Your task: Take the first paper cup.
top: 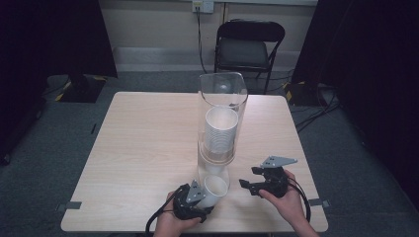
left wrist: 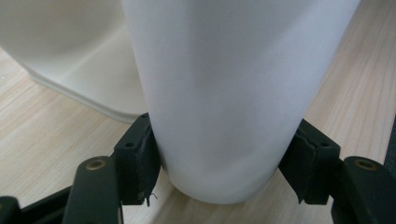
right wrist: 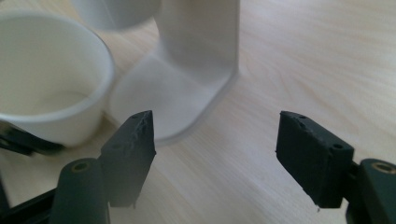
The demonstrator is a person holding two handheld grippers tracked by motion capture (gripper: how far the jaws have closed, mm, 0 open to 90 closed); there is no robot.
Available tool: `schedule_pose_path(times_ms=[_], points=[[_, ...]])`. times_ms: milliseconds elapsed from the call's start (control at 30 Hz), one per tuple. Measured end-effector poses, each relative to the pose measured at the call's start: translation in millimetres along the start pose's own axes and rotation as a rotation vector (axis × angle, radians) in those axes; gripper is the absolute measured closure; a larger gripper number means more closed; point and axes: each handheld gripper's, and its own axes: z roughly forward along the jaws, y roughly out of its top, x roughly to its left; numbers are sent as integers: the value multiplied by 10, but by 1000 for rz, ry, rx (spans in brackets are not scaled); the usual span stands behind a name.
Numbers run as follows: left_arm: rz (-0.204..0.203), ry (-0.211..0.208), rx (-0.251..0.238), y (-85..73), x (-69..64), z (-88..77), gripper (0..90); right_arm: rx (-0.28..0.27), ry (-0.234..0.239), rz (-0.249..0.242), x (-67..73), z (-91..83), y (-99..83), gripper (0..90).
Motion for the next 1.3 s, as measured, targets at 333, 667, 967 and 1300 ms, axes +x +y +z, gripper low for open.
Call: schedule_pose_path(times_ms=[333,667,967,1300], points=[[41,-24,-7,111,-101,124,352,16,180,18,195,54,169,344],[63,-39,-63,168,-147,183,348,75,217,5,271,155,143,704],[48,-25,-57,148,-103,170,262,66,224,88,108,88,205,856],[-21,31,-17,-24,181,-29,216,70,82,196,-419,-37,381,855]])
